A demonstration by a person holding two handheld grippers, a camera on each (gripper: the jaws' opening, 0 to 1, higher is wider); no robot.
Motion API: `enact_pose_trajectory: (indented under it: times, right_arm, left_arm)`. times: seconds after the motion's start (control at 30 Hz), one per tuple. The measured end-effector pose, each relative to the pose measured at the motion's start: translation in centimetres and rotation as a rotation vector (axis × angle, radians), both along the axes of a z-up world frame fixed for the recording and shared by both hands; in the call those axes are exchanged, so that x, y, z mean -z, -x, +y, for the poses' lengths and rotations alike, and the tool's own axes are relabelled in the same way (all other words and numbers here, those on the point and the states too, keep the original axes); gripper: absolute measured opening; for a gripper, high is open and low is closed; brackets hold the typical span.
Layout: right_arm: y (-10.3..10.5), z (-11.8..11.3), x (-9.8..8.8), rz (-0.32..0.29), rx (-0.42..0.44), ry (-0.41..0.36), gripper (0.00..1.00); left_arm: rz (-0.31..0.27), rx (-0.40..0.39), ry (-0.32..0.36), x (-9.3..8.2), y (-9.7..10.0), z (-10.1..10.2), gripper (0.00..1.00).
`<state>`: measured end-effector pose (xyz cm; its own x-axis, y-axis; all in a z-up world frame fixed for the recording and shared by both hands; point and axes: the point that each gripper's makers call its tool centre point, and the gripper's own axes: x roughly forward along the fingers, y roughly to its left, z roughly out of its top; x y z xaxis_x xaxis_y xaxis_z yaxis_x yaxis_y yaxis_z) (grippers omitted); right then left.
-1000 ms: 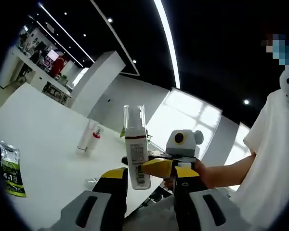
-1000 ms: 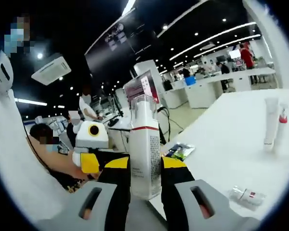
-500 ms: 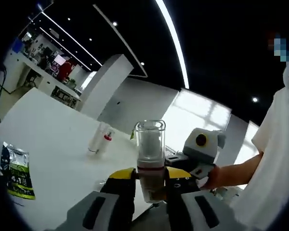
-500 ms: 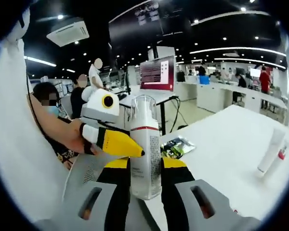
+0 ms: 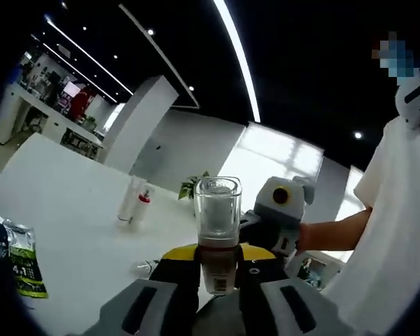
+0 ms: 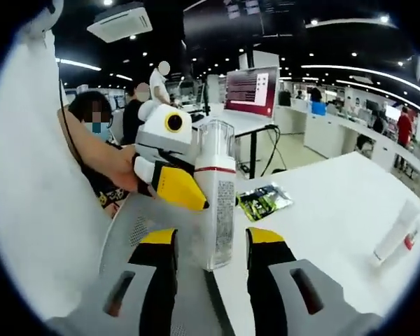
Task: Arrange the skincare products in the storage area until every visible bottle or jar stands upright without overlapping.
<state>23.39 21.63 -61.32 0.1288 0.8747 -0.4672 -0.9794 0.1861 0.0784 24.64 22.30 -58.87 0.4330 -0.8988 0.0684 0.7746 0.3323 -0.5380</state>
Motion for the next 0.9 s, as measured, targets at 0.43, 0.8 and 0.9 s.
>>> enact_pose_trajectory:
  times: [0.43, 0.8, 0.9]
  right_arm:
    - [-3.1, -0.4, -3.6, 0.148, 0.342, -0.253, 0.32]
    - [-2.9, 2.4, 0.8, 0.2, 0.449, -0.127, 0.33]
    - [-3.3, 2.7, 1.1, 0.227, 0.491, -0.116, 0.26]
  left_arm:
    - [0.023, -0.152, -0.398, 5.4, -1.3, -0.2, 0.2]
    - [0.034, -0.153, -0.542, 7.5, -0.7, -0.8, 0.2]
    - [0.028, -0.14, -0.565, 7.8, -0.4, -1.1, 0.2]
